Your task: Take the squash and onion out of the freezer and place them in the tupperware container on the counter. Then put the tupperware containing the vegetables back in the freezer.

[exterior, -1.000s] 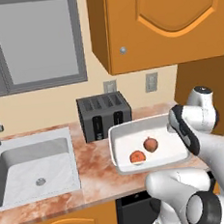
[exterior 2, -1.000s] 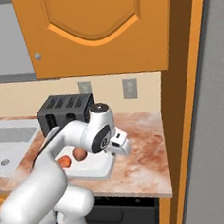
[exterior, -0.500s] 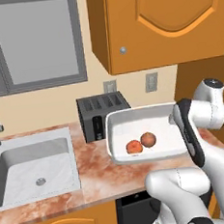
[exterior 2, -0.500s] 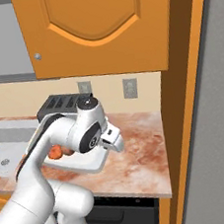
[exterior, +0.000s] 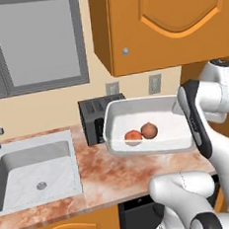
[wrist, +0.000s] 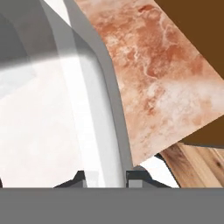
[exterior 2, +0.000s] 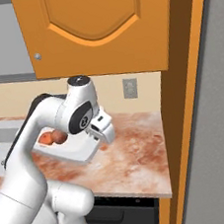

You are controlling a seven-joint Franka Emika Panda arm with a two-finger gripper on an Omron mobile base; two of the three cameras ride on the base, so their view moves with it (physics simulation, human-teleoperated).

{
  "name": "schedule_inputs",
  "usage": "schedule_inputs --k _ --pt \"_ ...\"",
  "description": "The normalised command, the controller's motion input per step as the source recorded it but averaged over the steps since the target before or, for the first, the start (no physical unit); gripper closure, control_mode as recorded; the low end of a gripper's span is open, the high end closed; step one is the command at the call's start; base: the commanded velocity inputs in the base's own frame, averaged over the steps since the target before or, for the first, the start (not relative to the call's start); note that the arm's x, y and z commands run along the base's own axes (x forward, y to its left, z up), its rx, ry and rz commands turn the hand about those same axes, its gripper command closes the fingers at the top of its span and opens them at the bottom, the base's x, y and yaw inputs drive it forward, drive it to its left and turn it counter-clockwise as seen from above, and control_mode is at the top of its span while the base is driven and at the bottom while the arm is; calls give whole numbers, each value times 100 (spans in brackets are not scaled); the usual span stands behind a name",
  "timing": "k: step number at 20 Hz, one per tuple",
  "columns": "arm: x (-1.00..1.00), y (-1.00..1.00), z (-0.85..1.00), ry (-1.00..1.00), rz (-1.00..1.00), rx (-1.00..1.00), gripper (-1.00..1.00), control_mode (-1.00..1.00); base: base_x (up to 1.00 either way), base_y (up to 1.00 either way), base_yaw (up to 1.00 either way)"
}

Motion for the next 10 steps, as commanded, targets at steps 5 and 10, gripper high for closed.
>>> schedule_inputs --k 5,10 --pt "-83 7 30 19 -5 15 100 -100 0 0 0" --pt "-87 33 31 9 -2 17 100 -100 0 0 0"
